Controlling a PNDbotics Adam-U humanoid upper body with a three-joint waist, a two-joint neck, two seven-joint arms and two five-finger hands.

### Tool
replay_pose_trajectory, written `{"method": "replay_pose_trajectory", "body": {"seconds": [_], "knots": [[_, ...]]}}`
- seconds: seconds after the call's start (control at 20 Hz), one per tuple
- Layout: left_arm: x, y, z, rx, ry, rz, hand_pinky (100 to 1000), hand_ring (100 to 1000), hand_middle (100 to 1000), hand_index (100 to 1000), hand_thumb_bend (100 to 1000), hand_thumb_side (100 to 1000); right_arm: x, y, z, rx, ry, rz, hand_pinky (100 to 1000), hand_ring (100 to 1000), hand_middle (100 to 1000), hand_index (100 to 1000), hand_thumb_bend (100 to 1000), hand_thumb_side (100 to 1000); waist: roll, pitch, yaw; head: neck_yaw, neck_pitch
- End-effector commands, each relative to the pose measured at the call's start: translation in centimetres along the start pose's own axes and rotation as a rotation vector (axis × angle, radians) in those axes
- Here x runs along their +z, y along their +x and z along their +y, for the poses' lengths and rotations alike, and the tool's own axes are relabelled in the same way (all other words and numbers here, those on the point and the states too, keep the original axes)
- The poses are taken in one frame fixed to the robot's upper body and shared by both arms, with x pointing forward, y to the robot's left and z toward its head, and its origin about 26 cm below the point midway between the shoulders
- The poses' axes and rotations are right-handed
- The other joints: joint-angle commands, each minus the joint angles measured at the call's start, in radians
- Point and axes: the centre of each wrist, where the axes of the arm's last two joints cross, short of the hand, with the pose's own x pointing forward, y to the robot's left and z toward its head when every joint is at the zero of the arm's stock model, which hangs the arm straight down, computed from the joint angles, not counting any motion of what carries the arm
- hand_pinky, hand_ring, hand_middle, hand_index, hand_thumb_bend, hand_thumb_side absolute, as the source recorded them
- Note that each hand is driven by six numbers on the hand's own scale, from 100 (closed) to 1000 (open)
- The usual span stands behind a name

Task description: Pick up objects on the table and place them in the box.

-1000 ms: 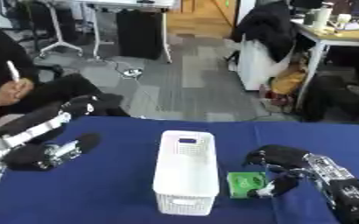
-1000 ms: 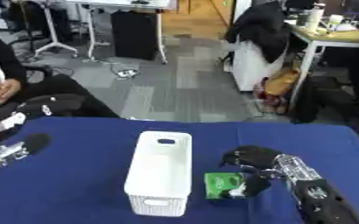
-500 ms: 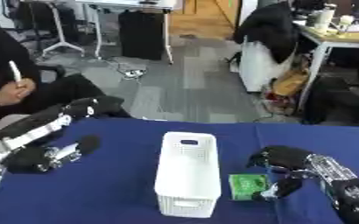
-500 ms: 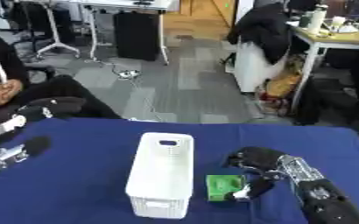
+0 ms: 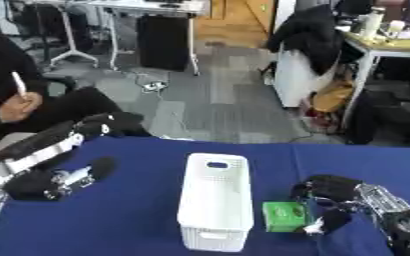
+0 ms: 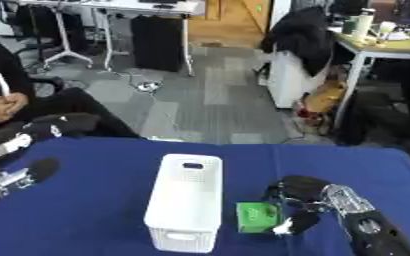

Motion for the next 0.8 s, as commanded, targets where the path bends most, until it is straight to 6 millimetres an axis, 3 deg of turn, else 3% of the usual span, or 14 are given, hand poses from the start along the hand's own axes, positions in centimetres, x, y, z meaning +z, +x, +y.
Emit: {"method": "replay_pose_trajectory", "body": {"seconds": [0.05, 0.8], "knots": [[-0.34, 0.64, 0.87, -0.025, 0.007, -0.025, 863, 969, 1000, 987, 111, 1000, 0.98, -1.17, -0.63, 0.021, -0.006, 0.029, 868, 810, 805, 899, 596, 1000, 0.002, -0.009, 0.001, 0.000, -0.015], [-0.61, 0.73, 0.83, -0.022, 0.003, -0.037, 863, 969, 1000, 987, 111, 1000, 0.21, -0.67, -0.80, 0.024, -0.018, 0.043, 864, 806, 804, 899, 592, 1000, 0.002, -0.005, 0.009, -0.018, -0.029]]}}
